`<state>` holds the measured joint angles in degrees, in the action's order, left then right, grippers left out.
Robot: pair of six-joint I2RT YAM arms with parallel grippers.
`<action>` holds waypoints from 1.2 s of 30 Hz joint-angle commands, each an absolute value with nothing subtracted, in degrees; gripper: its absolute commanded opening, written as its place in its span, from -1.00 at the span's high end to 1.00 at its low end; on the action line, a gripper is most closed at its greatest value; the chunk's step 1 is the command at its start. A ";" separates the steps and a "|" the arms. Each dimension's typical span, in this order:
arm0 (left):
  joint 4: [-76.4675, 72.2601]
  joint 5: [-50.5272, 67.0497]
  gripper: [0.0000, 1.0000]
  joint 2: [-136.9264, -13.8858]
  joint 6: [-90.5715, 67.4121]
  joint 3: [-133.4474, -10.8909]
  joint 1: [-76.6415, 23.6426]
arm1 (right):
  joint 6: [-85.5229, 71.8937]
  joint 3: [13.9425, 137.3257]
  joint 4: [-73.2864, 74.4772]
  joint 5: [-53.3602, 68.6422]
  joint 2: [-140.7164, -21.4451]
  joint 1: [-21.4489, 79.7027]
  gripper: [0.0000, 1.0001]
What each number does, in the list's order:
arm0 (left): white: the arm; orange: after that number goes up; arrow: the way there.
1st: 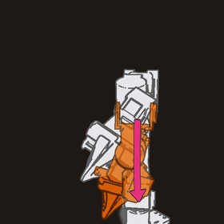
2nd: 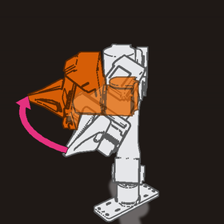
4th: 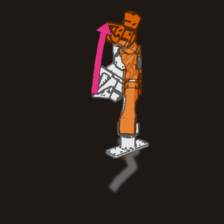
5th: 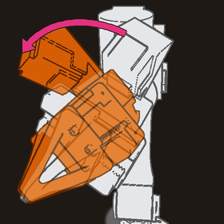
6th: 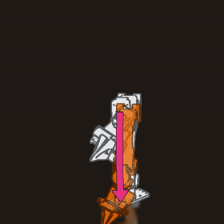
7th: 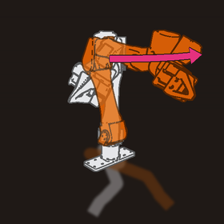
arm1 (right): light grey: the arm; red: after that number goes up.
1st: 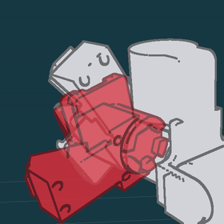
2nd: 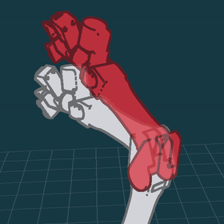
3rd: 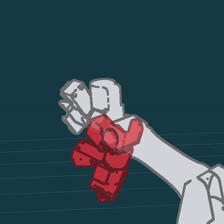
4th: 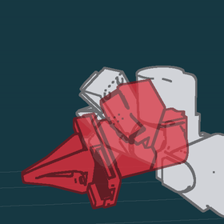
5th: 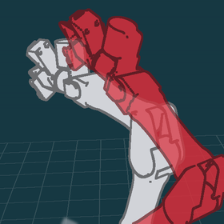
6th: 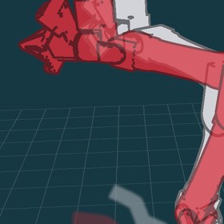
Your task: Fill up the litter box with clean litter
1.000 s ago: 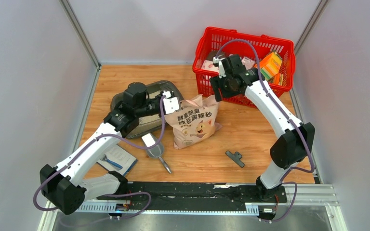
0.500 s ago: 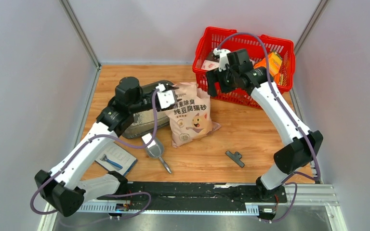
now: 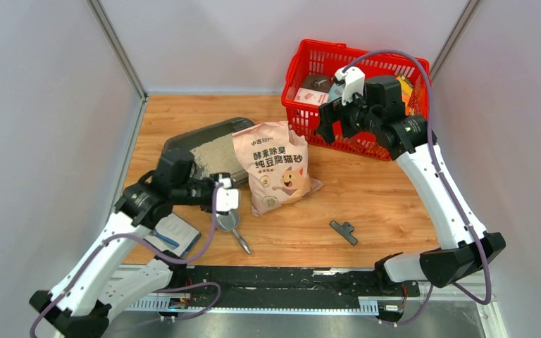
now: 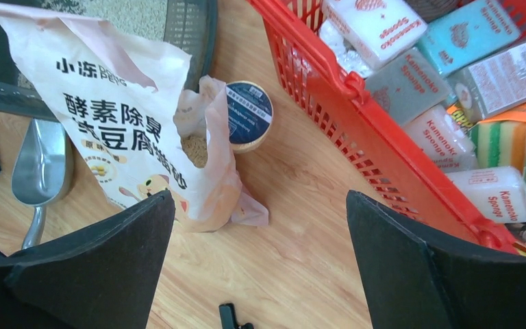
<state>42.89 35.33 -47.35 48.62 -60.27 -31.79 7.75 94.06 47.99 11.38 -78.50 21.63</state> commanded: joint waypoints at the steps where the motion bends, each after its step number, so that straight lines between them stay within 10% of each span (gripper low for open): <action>1: 67.13 38.06 -0.12 -52.89 75.35 -57.39 -31.64 | 9.05 91.58 45.26 12.74 -77.52 21.01 -1.00; 9: 74.45 36.57 0.15 -65.12 85.77 -58.97 -31.64 | 9.75 90.09 44.83 13.80 -76.12 20.92 -1.00; 36: 71.97 22.23 0.17 -100.89 107.05 -72.59 -33.31 | 7.91 84.02 46.05 19.24 -69.34 15.29 -1.00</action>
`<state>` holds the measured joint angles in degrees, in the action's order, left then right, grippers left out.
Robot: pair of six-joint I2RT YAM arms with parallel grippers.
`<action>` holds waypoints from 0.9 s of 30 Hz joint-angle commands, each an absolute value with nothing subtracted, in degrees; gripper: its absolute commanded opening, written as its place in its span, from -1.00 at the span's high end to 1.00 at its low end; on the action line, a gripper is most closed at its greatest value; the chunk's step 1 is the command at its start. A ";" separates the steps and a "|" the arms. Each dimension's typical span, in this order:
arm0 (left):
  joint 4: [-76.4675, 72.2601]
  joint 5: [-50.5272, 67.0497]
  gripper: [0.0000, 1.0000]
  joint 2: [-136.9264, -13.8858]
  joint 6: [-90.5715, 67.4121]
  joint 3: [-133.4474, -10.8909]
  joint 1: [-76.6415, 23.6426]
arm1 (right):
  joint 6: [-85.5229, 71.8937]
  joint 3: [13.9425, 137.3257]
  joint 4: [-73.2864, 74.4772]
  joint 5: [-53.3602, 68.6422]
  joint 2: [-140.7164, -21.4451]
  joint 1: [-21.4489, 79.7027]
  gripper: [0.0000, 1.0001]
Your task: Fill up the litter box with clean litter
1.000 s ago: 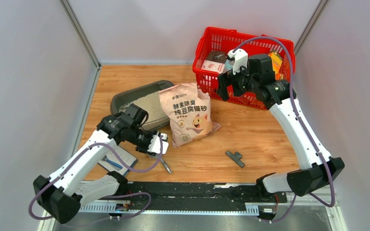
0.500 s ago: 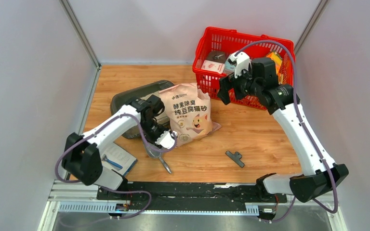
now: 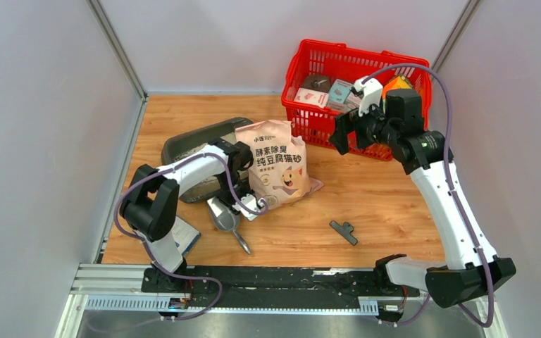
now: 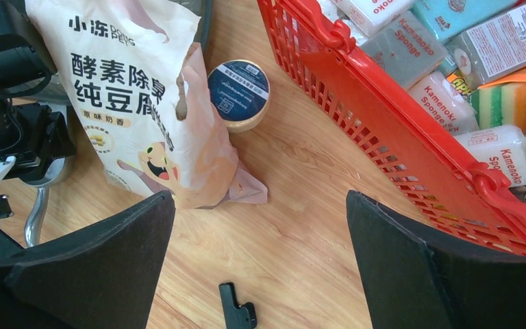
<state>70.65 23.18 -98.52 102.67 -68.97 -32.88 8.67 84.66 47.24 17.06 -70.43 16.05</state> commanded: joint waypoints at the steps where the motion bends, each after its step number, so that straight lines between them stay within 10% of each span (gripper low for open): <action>1: 72.50 22.15 0.18 -101.33 107.31 -72.86 -33.31 | 8.00 84.11 46.05 19.60 -69.35 15.38 -1.00; 10: 68.91 20.74 0.37 -98.79 108.63 -64.96 -35.77 | 7.29 86.48 46.84 22.41 -71.80 15.29 -1.00; 19: 67.94 21.18 1.00 -94.40 105.39 -62.84 -36.83 | 7.29 86.13 46.32 23.03 -71.98 15.29 -1.00; 27: 69.09 36.02 1.00 -86.23 83.82 -72.93 -36.56 | 9.58 88.15 47.99 21.71 -72.69 15.29 -1.00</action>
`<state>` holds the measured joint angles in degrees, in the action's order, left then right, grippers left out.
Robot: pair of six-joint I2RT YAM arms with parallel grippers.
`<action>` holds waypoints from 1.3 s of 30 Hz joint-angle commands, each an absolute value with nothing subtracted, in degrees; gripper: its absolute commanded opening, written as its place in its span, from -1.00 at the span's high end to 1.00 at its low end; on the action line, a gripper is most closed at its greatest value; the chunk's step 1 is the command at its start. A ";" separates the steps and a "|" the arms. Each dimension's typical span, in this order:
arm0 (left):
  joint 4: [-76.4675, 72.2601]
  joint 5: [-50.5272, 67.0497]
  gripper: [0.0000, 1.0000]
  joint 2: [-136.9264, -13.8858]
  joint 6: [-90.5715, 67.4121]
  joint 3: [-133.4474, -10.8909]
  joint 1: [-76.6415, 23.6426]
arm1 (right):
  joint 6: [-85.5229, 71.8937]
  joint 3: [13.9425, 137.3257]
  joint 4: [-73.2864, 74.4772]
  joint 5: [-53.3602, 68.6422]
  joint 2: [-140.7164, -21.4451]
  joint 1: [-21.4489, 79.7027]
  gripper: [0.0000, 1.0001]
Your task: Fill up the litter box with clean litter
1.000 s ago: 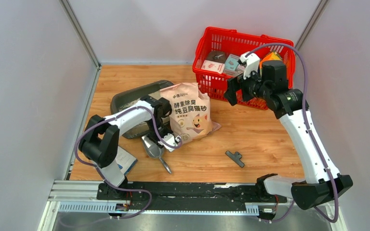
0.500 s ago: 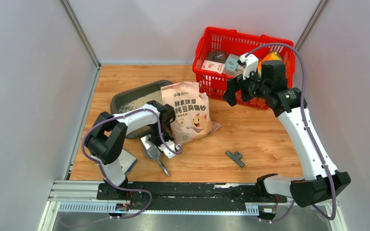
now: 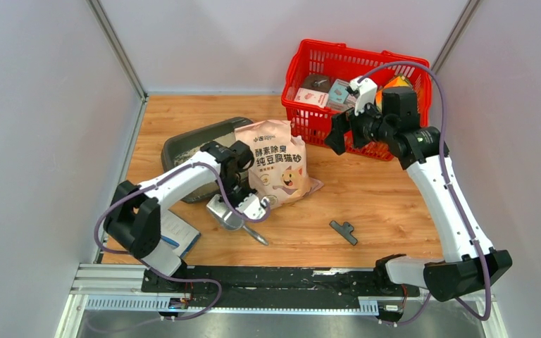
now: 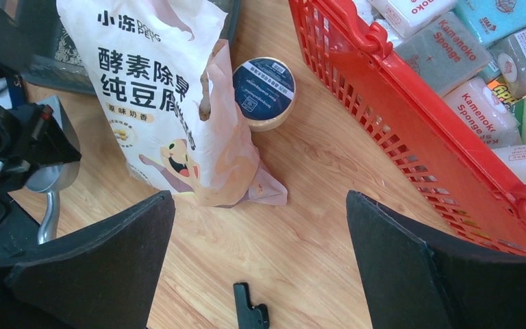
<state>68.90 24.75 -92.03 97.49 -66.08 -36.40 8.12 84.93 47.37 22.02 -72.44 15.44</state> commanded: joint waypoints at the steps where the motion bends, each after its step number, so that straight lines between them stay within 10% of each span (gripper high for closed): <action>1: 68.47 37.51 1.00 -85.35 80.98 -73.82 -36.65 | 9.58 88.59 48.16 21.71 -72.77 15.47 -1.00; 12: 36.85 29.65 1.00 -67.33 36.93 -76.29 -36.56 | 8.88 104.93 54.75 31.37 -79.00 15.29 -1.00; 17: 30.86 10.39 1.00 -66.01 37.26 -79.18 -36.39 | 0.36 108.72 53.80 45.82 -81.73 15.29 -1.00; 26: 28.21 9.67 1.00 -71.45 33.40 -84.01 -36.47 | -18.36 107.05 39.55 64.85 -88.24 15.47 -0.89; 39: 25.84 12.92 1.00 -77.60 28.39 -89.12 -36.74 | -17.75 99.58 37.09 57.05 -84.11 18.28 -0.64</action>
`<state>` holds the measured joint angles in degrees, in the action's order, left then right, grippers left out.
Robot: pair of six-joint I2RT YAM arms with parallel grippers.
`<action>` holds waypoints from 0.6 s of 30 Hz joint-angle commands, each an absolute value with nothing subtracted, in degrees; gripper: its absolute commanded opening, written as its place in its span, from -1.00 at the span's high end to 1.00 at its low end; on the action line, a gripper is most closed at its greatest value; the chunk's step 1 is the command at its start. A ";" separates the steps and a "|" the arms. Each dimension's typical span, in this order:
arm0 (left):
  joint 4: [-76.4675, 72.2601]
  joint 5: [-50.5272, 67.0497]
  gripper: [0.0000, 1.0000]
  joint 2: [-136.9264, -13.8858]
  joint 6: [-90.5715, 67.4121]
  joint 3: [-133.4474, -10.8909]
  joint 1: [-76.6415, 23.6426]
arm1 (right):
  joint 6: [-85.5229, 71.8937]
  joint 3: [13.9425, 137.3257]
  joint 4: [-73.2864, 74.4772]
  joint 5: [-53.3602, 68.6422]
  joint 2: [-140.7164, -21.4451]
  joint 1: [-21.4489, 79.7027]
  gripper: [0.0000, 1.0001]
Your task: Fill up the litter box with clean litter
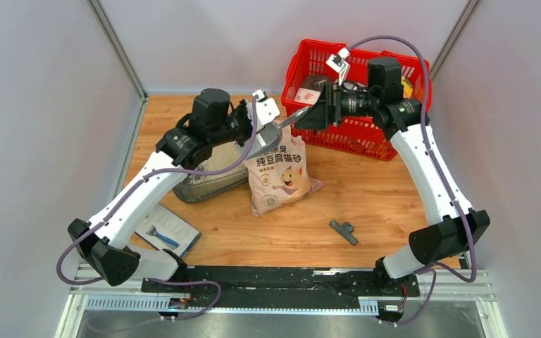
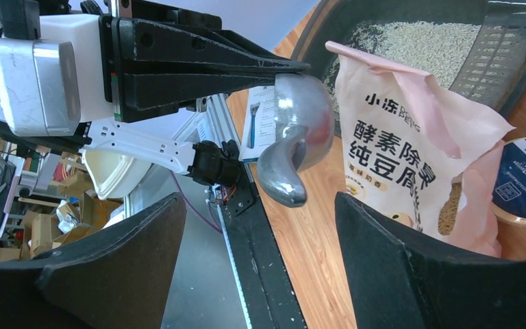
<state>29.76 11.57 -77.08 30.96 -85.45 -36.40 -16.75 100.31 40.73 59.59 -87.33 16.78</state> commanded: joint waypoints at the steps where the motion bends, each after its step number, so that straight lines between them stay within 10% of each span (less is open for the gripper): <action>1: 25.93 12.92 1.00 -78.04 28.21 -89.38 -36.91 | -17.58 99.41 36.92 56.17 -84.11 18.80 -0.61; 18: 26.54 12.66 1.00 -78.22 27.33 -89.65 -37.53 | -15.65 100.11 36.04 45.70 -85.17 22.67 -0.17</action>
